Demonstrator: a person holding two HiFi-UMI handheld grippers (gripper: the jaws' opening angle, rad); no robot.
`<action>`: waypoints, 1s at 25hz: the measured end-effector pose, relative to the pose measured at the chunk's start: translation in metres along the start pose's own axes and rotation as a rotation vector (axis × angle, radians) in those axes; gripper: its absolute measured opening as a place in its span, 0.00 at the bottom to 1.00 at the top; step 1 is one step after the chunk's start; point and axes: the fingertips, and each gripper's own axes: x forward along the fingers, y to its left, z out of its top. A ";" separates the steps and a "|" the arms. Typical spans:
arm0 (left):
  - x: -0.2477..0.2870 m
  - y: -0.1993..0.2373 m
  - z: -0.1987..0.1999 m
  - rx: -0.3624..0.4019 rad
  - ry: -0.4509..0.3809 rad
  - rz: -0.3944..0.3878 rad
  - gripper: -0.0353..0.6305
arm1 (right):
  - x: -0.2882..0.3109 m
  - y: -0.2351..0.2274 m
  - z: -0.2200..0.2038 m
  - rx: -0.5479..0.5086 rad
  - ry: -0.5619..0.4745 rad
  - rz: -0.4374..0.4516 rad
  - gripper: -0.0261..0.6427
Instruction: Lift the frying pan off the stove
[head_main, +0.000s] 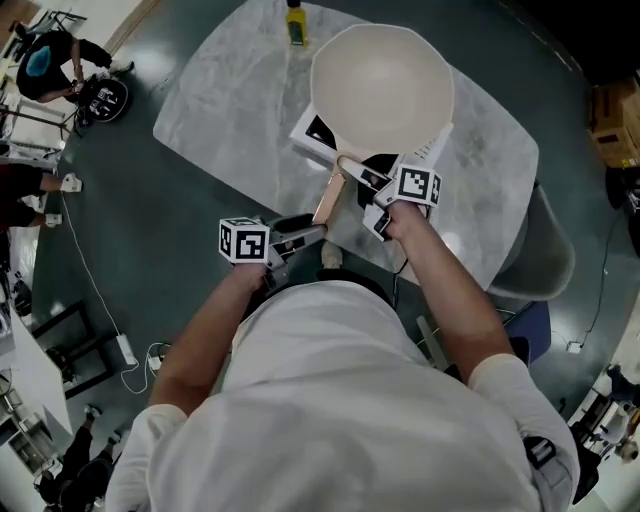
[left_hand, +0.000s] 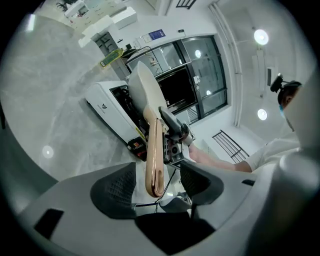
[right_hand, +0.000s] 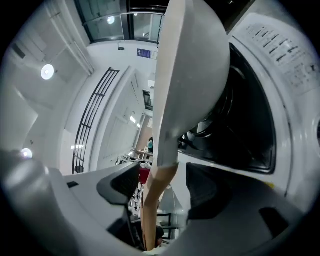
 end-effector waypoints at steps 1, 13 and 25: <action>0.004 0.000 0.001 -0.009 0.000 -0.010 0.46 | 0.004 0.000 0.002 0.003 0.003 0.008 0.48; 0.040 0.008 0.001 0.000 0.079 -0.013 0.23 | 0.024 -0.005 0.024 0.021 -0.023 0.032 0.30; 0.026 -0.015 0.014 0.025 0.026 -0.058 0.23 | 0.027 0.014 0.026 0.004 -0.027 0.027 0.30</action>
